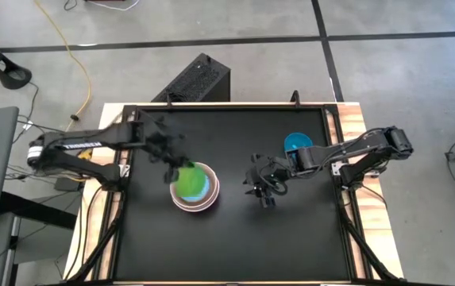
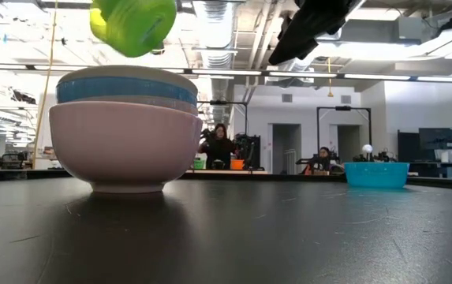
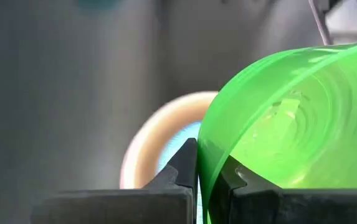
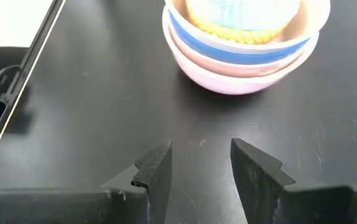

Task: Nest bowls inside each other
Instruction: Stack the green bowl on top of the blue pattern bowl

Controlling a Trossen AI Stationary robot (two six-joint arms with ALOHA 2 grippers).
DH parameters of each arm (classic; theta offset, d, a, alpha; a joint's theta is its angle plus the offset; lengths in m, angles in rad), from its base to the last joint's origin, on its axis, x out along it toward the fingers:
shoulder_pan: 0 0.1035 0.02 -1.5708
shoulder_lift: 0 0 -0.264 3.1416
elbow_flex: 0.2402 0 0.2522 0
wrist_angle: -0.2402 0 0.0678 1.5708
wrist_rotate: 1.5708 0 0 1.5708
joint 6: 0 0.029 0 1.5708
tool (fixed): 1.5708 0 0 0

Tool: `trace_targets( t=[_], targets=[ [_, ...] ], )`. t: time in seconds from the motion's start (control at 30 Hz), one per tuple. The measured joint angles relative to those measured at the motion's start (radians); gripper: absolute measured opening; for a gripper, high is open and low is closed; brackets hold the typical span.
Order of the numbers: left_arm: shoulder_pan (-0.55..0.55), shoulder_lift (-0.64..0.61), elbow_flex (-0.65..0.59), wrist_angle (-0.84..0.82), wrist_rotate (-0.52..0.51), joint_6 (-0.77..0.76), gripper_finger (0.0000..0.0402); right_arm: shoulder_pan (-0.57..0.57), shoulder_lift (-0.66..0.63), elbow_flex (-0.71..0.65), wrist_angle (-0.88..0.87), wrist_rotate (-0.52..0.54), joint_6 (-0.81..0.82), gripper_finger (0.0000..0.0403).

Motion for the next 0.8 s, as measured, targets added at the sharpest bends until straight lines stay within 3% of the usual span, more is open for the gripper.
trace_targets(
  t=[0.23, 0.8],
  targets=[
    [-0.067, 0.102, 0.0, 0.001, -0.047, -0.016, 0.0, 0.011, 0.0, 0.0, -0.002, 0.0, 0.028, 0.0178],
    [0.004, 0.198, 0.0, -0.112, -0.02, -0.035, 0.0, 0.035, 0.0, 0.0, -0.005, -0.001, 0.023, 0.0178]
  ],
)
